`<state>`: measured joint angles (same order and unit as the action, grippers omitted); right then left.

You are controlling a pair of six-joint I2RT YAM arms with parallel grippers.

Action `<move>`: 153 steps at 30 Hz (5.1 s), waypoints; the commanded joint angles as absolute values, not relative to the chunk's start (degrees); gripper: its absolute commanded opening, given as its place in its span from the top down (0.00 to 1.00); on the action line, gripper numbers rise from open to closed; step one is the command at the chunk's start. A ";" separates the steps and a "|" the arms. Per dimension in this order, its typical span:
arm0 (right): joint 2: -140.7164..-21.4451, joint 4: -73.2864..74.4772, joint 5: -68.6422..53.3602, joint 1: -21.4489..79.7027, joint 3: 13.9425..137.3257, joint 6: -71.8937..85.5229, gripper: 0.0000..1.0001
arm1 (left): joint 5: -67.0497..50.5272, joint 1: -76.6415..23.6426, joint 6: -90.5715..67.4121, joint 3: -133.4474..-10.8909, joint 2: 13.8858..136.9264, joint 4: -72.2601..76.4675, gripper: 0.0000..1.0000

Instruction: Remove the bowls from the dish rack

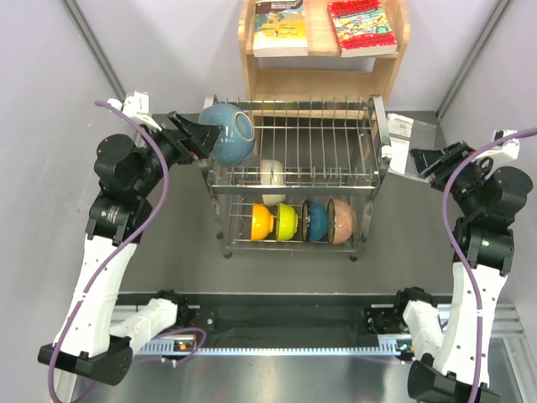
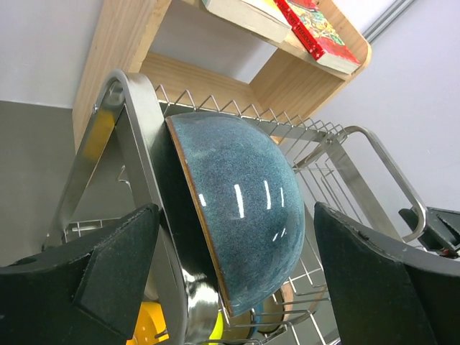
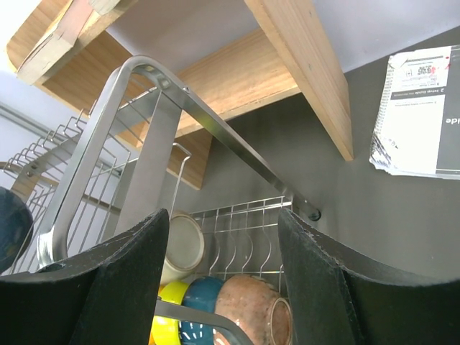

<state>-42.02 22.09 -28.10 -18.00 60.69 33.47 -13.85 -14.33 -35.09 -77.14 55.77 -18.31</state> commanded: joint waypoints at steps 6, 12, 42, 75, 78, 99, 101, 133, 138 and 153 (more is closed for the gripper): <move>-41.48 19.25 -28.21 -17.58 60.29 33.22 0.38 | -18.72 -14.41 -40.43 -78.48 55.02 -12.57 0.11; -41.49 18.90 -28.56 -17.67 59.77 33.49 0.38 | -18.28 -14.41 -40.08 -79.72 54.93 -14.58 0.11; -40.96 17.58 -29.00 -17.58 57.66 34.19 0.37 | -13.80 -14.41 -34.45 -83.58 53.96 -24.25 0.11; -40.87 16.61 -29.18 -17.67 55.55 34.45 0.37 | -20.74 -14.41 -39.90 -79.63 55.11 -17.84 0.13; -40.96 16.52 -29.18 -17.58 55.46 34.45 0.37 | -21.09 -14.41 -39.99 -79.19 55.28 -17.40 0.13; -40.78 15.03 -29.71 -17.58 53.53 35.33 0.37 | -28.91 -14.41 -39.02 -72.78 56.42 -9.59 0.20; -40.87 15.03 -29.79 -17.67 53.70 35.16 0.37 | -29.62 -14.41 -39.46 -71.90 56.78 -8.79 0.21; -41.40 14.15 -29.53 -17.67 52.56 35.33 0.37 | -33.22 -14.41 -35.51 -72.42 62.06 -11.42 0.31; -41.40 13.62 -29.71 -17.58 51.68 36.03 0.37 | -33.84 -14.41 -35.95 -72.77 60.21 -12.04 0.41; -41.13 13.27 -29.88 -17.58 51.15 35.95 0.37 | -35.60 -14.41 -36.30 -72.07 61.70 -10.90 0.86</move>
<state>-41.65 15.75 -29.50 -18.00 51.31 36.10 -38.59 -15.62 -38.15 -73.41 60.88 -4.47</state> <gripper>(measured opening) 0.629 0.245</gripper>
